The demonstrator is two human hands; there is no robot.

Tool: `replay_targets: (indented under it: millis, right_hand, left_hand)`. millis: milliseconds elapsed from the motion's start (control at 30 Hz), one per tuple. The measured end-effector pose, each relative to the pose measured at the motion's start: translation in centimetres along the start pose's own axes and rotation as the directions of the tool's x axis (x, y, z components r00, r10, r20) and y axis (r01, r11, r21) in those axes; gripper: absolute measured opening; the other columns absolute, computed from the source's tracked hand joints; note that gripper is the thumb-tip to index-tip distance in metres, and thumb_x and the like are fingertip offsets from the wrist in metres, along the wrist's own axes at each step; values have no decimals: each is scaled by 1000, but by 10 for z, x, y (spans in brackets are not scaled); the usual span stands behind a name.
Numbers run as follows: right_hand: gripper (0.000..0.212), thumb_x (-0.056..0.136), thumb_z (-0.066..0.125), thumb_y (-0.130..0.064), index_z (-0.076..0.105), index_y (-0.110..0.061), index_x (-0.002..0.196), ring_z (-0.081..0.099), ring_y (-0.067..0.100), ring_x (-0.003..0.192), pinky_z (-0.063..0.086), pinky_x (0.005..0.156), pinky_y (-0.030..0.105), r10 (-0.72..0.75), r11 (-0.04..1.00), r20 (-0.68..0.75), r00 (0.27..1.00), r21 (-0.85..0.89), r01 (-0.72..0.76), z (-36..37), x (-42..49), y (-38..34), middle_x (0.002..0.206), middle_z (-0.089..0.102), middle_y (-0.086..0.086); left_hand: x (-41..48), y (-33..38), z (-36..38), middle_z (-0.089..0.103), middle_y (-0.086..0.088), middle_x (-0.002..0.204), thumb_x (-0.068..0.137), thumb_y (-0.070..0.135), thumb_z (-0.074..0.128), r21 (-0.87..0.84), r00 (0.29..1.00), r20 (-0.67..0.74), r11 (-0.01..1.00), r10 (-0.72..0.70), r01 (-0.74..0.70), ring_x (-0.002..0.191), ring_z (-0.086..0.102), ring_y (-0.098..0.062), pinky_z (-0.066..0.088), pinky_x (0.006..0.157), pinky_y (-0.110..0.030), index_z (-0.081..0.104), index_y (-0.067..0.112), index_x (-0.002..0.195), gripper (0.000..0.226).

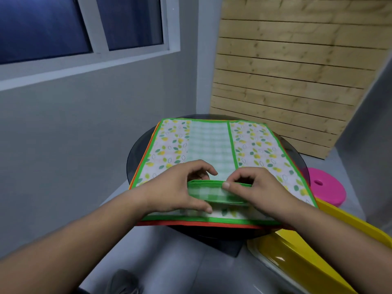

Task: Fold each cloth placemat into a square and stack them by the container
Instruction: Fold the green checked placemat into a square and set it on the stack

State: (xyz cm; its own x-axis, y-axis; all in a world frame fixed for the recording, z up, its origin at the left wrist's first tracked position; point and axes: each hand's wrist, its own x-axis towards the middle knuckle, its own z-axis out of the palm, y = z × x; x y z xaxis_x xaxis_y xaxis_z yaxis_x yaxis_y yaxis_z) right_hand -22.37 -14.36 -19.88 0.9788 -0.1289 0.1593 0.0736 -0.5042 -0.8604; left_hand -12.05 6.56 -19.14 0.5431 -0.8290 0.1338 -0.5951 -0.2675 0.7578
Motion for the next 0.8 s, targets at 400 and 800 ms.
replay_targets:
  millis: [400, 800]
  right_hand:
    - [18, 76, 83, -24, 74, -18, 89, 70, 15, 80, 54, 74, 29, 93, 988, -40, 995, 126, -88, -35, 56, 2, 88, 75, 0]
    - [46, 78, 81, -31, 59, -22, 118, 71, 14, 69, 57, 60, 26, 360, 909, -273, 892, 319, -269, -30, 146, 60, 90, 68, 7]
  left_hand:
    - [64, -16, -19, 74, 13, 84, 74, 21, 87, -199, 917, -384, 979, -107, 31, 83, 68, -2, 53, 85, -25, 76, 23, 83, 14]
    - [127, -85, -28, 63, 3, 69, 79, 24, 84, -425, 805, -227, 799, -549, 426, 63, 60, -14, 45, 56, -23, 59, 12, 112, 43]
